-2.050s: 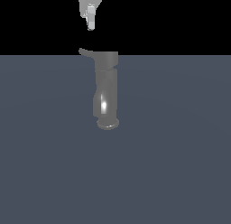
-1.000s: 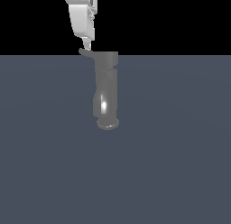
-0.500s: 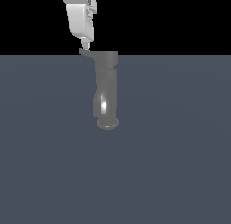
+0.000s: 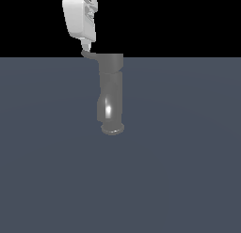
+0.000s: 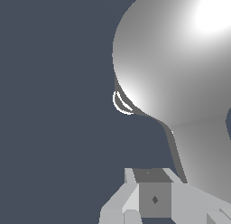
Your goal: Turn on the faucet by rotating a designated handle.
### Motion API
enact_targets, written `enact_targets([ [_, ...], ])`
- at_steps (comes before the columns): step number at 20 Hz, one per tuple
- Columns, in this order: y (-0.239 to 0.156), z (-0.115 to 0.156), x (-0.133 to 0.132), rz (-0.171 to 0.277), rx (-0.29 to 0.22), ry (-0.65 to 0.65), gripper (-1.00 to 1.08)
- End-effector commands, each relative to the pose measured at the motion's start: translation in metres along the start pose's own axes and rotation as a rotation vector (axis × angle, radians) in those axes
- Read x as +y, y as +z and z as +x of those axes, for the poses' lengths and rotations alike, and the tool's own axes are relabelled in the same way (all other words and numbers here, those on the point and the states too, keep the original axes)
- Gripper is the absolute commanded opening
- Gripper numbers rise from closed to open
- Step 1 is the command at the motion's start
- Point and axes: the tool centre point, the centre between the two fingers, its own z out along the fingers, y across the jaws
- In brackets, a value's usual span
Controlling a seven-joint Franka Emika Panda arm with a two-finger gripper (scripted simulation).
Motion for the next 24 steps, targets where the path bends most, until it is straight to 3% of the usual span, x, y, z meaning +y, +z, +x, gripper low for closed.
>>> enact_targets([
  [1, 0.000, -0.004, 0.012, -0.010, 0.002, -0.004, -1.00],
  [6, 0.000, -0.009, 0.028, -0.010, 0.002, -0.004, -1.00],
  [8, 0.000, -0.009, 0.022, -0.002, 0.001, -0.005, -1.00],
  [24, -0.001, 0.015, 0.069, -0.007, 0.002, -0.004, -1.00],
])
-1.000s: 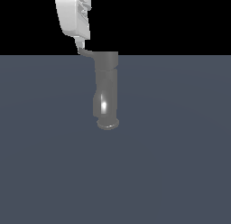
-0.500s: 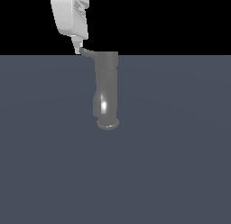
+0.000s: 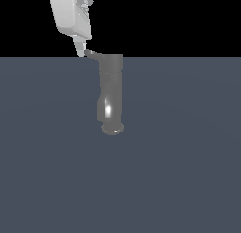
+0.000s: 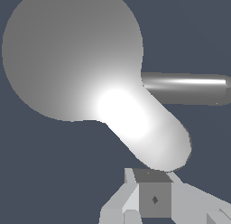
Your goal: Turn on the faucet by rotating a designated handle.
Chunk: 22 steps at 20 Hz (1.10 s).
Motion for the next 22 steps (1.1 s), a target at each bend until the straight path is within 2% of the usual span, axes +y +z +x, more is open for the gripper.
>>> enact_targets([
  [1, 0.000, 0.017, 0.008, -0.004, 0.004, 0.022, -1.00],
  [7, -0.001, 0.025, 0.024, -0.005, 0.004, 0.023, -1.00],
  [8, 0.000, 0.008, 0.021, -0.003, 0.002, -0.004, -1.00],
  [21, -0.001, 0.089, 0.042, -0.005, 0.004, 0.022, -1.00],
  [22, -0.001, 0.089, 0.042, -0.005, 0.004, 0.022, -1.00],
])
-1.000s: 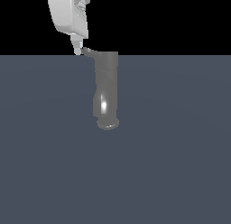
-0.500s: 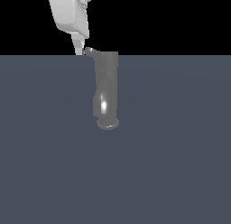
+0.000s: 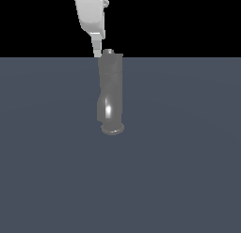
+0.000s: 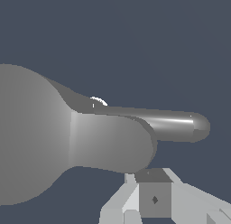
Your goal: Turn on the faucet by rotating a designated handle.
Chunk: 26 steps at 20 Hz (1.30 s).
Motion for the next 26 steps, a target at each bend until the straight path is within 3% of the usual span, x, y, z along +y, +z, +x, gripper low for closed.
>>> enact_targets([
  [1, 0.000, 0.000, 0.000, 0.000, 0.000, 0.001, -1.00],
  [17, -0.001, 0.095, -0.029, 0.000, 0.003, 0.060, -1.00],
  [18, -0.001, 0.095, -0.029, 0.000, 0.003, 0.060, -1.00],
  [19, -0.001, 0.034, -0.023, -0.017, -0.011, -0.038, -1.00],
  [26, 0.000, 0.053, -0.041, -0.013, -0.007, -0.014, -1.00],
])
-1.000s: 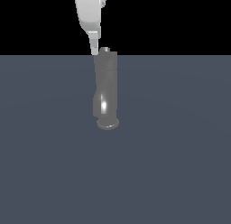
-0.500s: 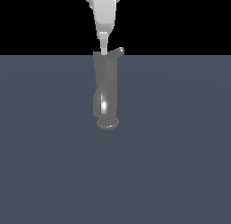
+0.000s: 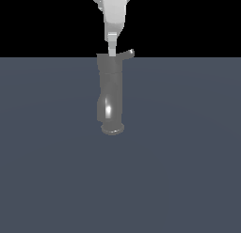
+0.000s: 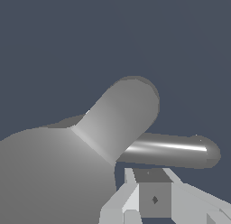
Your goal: Turn on the faucet by rotating a designated handle.
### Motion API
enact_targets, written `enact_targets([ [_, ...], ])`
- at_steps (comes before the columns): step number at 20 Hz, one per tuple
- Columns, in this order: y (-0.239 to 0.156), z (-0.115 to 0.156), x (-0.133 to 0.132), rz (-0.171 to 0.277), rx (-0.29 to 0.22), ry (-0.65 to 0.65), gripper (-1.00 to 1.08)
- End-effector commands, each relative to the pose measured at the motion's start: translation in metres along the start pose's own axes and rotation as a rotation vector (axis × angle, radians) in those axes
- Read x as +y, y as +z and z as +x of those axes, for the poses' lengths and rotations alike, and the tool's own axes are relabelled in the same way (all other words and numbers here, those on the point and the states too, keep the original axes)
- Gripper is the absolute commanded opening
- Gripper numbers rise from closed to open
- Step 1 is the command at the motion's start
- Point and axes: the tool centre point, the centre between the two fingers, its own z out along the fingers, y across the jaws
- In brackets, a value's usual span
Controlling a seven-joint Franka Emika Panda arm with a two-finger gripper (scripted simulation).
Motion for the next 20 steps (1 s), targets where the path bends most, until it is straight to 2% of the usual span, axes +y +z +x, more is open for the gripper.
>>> enact_targets([
  [1, 0.000, 0.021, -0.018, 0.027, 0.002, 0.028, -1.00],
  [20, -0.003, 0.080, -0.064, 0.040, 0.010, 0.097, -1.00],
])
